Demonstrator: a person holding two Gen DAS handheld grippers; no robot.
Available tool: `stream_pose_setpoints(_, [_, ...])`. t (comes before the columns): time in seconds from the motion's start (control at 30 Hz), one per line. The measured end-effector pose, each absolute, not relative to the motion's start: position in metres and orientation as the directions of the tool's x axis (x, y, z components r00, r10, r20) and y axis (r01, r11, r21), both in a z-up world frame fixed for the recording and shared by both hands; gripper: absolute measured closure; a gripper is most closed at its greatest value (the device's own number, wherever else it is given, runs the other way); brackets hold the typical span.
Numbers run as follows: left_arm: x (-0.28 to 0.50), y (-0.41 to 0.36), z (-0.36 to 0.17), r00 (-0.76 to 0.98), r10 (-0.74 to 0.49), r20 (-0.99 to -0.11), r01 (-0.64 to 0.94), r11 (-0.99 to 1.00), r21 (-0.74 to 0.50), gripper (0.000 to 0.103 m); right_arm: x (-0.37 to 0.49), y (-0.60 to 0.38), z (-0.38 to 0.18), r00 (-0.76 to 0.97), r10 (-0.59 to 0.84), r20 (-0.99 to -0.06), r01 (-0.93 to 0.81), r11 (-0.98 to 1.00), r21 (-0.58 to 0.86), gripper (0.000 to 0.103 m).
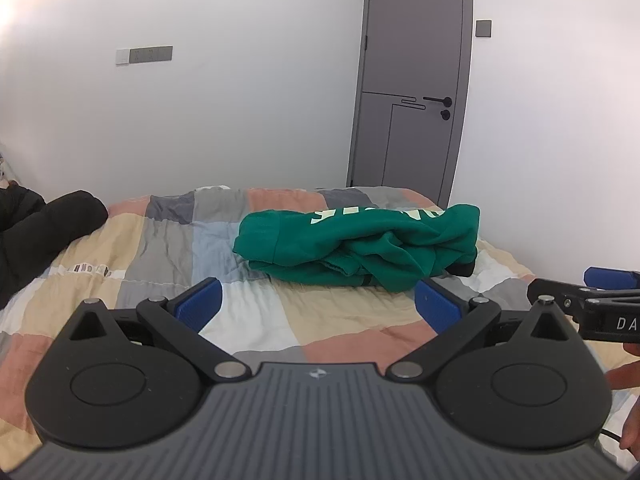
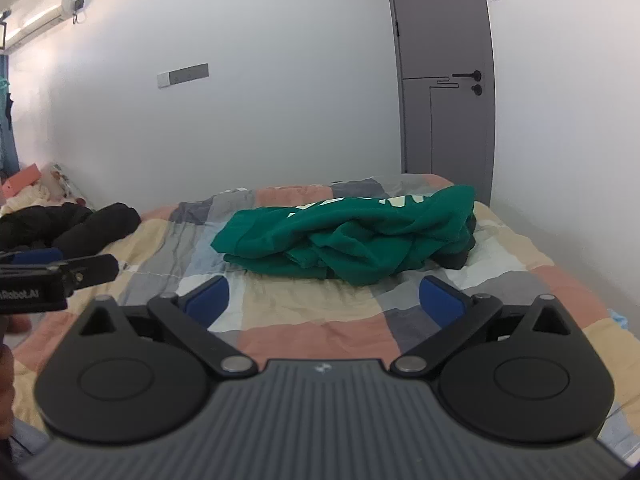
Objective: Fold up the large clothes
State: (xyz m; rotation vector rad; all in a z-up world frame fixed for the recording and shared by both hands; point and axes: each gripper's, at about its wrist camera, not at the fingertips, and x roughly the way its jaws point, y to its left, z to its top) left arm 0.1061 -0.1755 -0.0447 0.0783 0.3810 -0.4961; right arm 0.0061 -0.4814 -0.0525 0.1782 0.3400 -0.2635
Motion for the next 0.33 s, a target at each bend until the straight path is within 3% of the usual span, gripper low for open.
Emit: stream_pose_setpoints(0.33, [0.1055,-0.1739,-0.043,0.819,-0.439,-0.37,0.464,0.885,-0.023,0.0,0.0084,-0.4845,-0.0524,0.905,-0.217,-0.365,0.287,0.946,0.15,0.0])
